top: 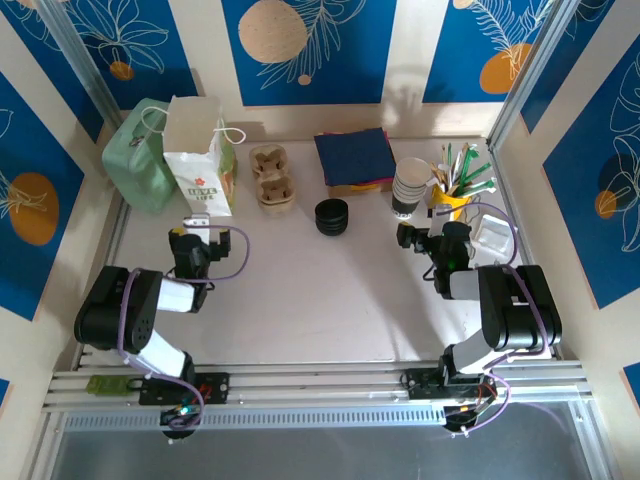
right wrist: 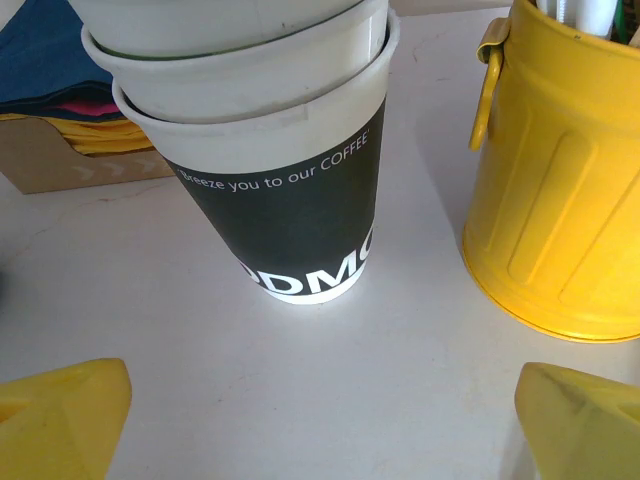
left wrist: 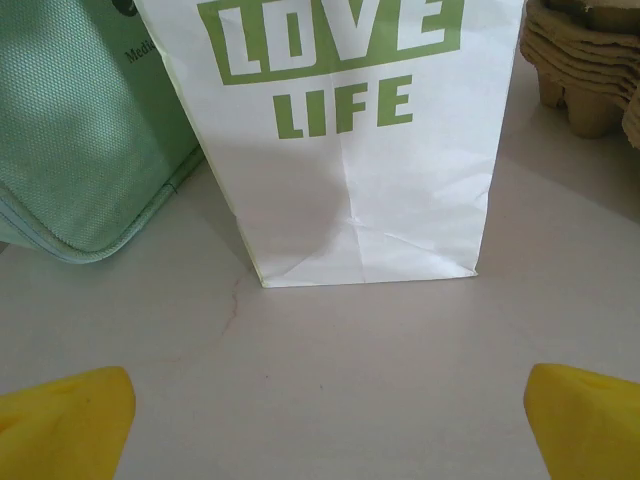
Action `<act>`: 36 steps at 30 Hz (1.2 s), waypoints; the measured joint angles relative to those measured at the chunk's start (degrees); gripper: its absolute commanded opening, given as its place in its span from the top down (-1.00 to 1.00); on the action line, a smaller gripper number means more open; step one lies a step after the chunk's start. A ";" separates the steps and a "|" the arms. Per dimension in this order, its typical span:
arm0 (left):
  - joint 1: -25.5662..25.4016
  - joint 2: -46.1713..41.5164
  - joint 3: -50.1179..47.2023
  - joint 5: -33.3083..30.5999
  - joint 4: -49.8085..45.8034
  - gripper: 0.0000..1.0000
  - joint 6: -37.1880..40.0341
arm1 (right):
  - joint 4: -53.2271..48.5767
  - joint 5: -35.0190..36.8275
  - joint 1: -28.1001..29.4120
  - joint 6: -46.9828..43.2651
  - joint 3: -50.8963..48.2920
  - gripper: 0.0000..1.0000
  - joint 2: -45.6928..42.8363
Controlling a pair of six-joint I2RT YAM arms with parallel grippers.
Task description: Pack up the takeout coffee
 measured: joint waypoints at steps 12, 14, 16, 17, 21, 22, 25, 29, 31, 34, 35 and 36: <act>0.00 0.00 0.00 -0.02 0.00 -0.99 0.00 | 0.00 -0.02 0.00 0.00 0.00 -0.98 -0.02; 0.00 0.00 0.00 0.00 0.00 -0.99 0.00 | 0.00 0.00 0.00 0.00 0.00 -0.98 -0.02; 0.00 0.00 0.00 0.00 0.00 -0.99 0.00 | 0.00 0.00 0.00 0.00 0.00 -0.98 0.00; 0.00 0.00 0.00 0.00 0.00 -0.99 0.00 | 0.00 0.00 0.00 0.00 0.00 -0.98 -0.02; 0.00 0.00 0.00 0.00 0.00 -0.99 0.00 | 0.00 0.00 0.00 0.00 0.00 -0.98 0.00; 0.00 0.00 0.00 0.00 0.00 -0.99 0.00 | 0.00 0.00 0.00 0.00 0.00 -0.98 -0.02; 0.00 0.00 0.00 0.13 0.00 -0.99 0.00 | 0.00 -0.02 0.00 0.00 0.00 -0.98 -0.02; -0.02 0.00 -0.02 0.42 0.11 -0.99 0.26 | 0.00 0.00 0.00 0.00 0.00 -0.98 -0.02; -0.15 -0.74 -0.35 0.39 -0.11 -0.99 0.44 | -0.26 0.07 0.00 0.02 0.00 -0.98 -0.20; -0.83 -5.68 -1.11 -0.37 -3.02 -0.99 0.48 | -3.56 0.90 0.04 0.37 0.02 -0.98 -3.10; -1.14 -8.22 -1.11 -0.81 -4.76 -0.99 0.44 | -5.46 1.22 0.04 0.72 0.24 -0.98 -4.94; -1.33 -10.62 -1.09 -1.25 -6.10 -0.99 0.37 | -7.32 1.40 0.04 1.09 0.61 -0.98 -6.80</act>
